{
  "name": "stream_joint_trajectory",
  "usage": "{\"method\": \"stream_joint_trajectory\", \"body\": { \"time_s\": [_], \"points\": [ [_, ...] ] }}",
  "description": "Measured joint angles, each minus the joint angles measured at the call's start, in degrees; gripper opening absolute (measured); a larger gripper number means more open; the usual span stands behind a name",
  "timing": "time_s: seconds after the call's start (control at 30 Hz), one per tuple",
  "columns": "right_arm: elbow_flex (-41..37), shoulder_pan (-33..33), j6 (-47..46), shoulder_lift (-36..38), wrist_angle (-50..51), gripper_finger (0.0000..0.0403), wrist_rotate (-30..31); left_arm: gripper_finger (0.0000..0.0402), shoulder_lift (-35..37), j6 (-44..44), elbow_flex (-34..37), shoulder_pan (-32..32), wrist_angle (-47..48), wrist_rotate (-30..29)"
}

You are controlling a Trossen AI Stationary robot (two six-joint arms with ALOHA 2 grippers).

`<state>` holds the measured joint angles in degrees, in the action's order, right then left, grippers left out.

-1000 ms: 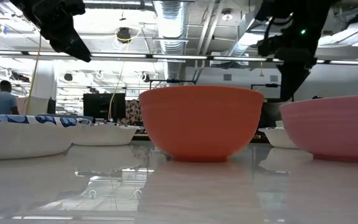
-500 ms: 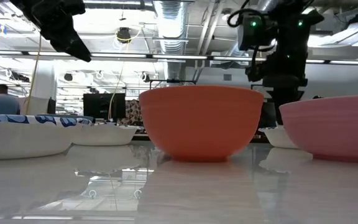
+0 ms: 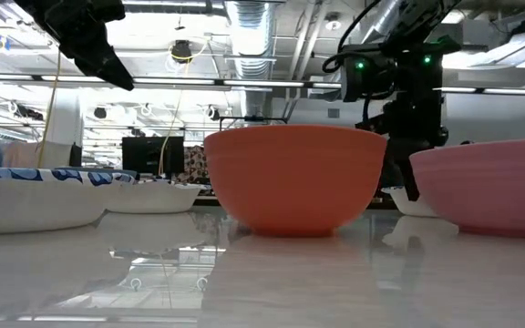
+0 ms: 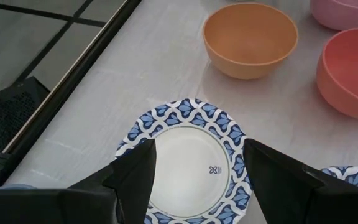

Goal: Nest bowls inside each other
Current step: Stack the top right white patterned bowl on top of the other middle white patterned bowl

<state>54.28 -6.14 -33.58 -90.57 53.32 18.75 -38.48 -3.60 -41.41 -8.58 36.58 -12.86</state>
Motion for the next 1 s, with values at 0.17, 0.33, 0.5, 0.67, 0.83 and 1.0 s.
{"method": "stream_joint_trajectory", "body": {
  "time_s": [0.17,0.33,0.5,0.67,0.83,1.0],
  "points": [
    [0.00,-0.82,-0.87,0.81,0.19,0.0021,1.08,0.0232,0.00,-0.02,0.00,-0.02,0.00,0.00],
    [0.92,-0.10,-0.90,2.85,0.34,0.0015,4.58,0.0232,0.02,-0.07,0.00,-0.02,0.00,-0.02],
    [4.68,2.00,1.76,6.20,0.50,0.0006,8.73,0.0232,0.00,-0.08,0.00,-0.02,0.00,-0.02],
    [9.14,4.72,4.18,9.67,0.49,0.0006,9.92,0.0232,0.00,-0.46,0.00,-0.02,0.00,-0.02],
    [12.61,9.32,9.18,11.97,0.41,0.0005,9.87,0.0232,0.02,-0.59,0.00,-0.02,0.00,0.00],
    [15.72,15.26,12.98,12.75,-0.19,0.0005,9.88,0.0232,0.00,-0.68,0.00,0.00,0.00,0.00]
  ]
}}
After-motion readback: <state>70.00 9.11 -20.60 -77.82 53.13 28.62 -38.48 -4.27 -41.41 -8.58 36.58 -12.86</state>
